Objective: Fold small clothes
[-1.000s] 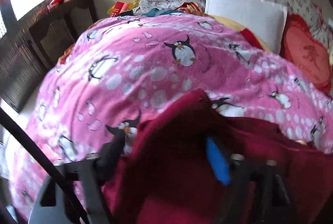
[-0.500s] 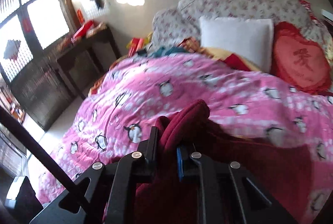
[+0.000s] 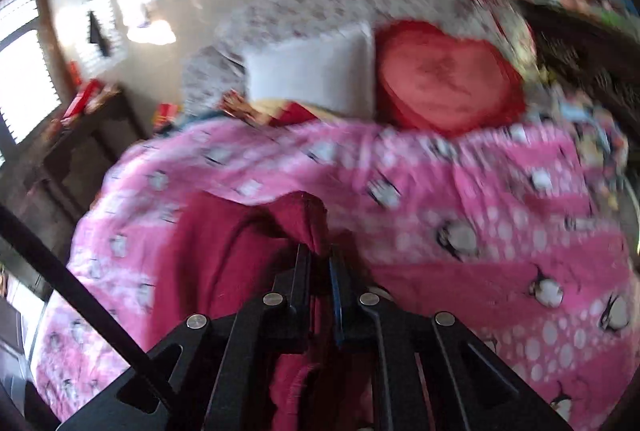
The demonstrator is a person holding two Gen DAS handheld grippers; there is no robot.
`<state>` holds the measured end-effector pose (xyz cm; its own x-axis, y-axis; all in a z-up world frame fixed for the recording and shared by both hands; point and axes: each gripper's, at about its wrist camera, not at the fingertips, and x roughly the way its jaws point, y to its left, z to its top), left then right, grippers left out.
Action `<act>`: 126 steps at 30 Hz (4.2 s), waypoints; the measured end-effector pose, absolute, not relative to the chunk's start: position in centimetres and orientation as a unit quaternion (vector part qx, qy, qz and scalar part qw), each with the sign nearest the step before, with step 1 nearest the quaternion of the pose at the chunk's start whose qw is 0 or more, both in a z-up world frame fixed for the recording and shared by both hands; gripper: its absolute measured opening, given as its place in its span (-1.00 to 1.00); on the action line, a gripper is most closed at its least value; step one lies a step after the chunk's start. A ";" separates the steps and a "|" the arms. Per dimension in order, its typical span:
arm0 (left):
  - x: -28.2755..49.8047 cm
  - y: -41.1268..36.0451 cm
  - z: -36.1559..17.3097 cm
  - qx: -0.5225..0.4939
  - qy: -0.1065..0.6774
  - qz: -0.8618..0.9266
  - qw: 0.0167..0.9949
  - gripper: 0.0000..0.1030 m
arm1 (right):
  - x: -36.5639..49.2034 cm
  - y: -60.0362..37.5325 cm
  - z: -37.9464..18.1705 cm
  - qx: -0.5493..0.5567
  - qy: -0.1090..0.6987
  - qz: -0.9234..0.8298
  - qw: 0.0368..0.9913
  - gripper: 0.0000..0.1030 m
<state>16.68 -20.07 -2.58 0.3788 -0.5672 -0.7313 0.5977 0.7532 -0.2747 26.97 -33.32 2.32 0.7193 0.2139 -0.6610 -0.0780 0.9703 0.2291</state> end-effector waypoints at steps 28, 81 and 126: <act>17.4 -10.6 -3.3 0.033 0.448 -0.259 0.855 0.44 | 20.0 -30.1 -0.4 0.144 0.371 0.166 0.902 -0.76; 19.7 -9.7 -2.2 -0.001 0.415 -0.194 0.889 0.67 | 14.3 -33.8 -3.3 0.203 0.365 0.124 0.900 0.87; 26.6 -9.9 -6.8 -0.156 0.447 -0.259 0.842 1.00 | 19.1 -33.9 -8.4 0.247 0.345 0.163 0.891 1.00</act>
